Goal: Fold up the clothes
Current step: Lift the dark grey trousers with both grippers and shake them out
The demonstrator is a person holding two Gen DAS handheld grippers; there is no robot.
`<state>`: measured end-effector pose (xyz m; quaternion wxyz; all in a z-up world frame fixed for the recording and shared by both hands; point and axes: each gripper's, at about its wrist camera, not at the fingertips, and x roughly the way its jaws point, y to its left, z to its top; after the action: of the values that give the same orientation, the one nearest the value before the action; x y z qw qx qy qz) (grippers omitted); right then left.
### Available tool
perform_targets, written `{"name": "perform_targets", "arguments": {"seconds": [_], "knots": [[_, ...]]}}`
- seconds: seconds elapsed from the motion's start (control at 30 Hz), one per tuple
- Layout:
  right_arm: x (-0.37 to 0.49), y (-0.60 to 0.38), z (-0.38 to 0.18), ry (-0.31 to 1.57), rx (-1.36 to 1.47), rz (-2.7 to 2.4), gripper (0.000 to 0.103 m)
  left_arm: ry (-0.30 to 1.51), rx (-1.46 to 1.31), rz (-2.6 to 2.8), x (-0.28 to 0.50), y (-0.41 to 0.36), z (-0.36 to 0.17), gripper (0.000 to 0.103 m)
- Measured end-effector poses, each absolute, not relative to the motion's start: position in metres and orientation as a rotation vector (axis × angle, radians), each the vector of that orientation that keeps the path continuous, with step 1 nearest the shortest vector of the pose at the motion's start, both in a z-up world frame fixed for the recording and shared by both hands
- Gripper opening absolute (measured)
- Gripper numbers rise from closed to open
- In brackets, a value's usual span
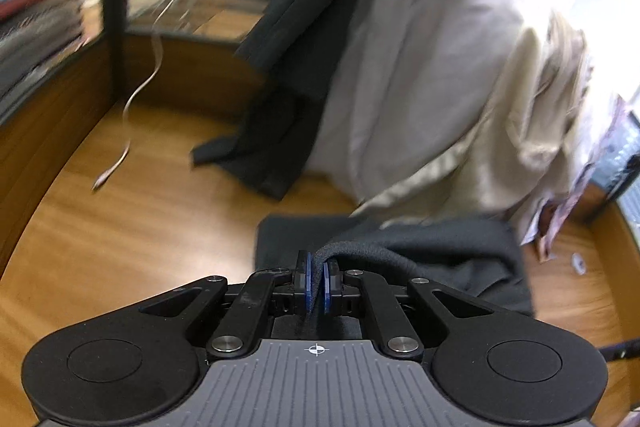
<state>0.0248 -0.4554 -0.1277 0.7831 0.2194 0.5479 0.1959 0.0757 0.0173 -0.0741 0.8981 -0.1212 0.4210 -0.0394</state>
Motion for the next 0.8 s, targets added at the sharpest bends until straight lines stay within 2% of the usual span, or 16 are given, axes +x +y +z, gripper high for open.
{"name": "perform_targets", "arguments": {"seconds": [0.1,0.33,0.43,0.6,0.67,0.73,0.8], "knots": [[0.048,-0.442,-0.139,1.175,0.449,0.449,0.049,0.904,-0.268,-0.055,0.071,0.025,-0.087,0.008],[0.109,-0.424,-0.176,1.189,0.457,0.503,0.050,0.920,-0.261,-0.036,0.068,0.026,-0.096,0.008],[0.131,-0.422,-0.189,1.199,0.479,0.514,0.056,0.916,-0.259,-0.030,0.068,0.024,-0.096,0.008],[0.158,-0.414,-0.201,1.187,0.543,0.576,0.057,0.911,-0.261,-0.020,0.067,0.022,-0.096,0.008],[0.165,-0.410,-0.204,1.171,0.584,0.587,0.064,0.910,-0.265,-0.018,0.068,0.023,-0.097,0.008],[0.170,-0.405,-0.207,1.177,0.593,0.593,0.064,0.911,-0.265,-0.018,0.068,0.023,-0.098,0.008],[0.173,-0.399,-0.209,1.185,0.583,0.582,0.057,0.911,-0.259,-0.020,0.068,0.023,-0.098,0.008]]}}
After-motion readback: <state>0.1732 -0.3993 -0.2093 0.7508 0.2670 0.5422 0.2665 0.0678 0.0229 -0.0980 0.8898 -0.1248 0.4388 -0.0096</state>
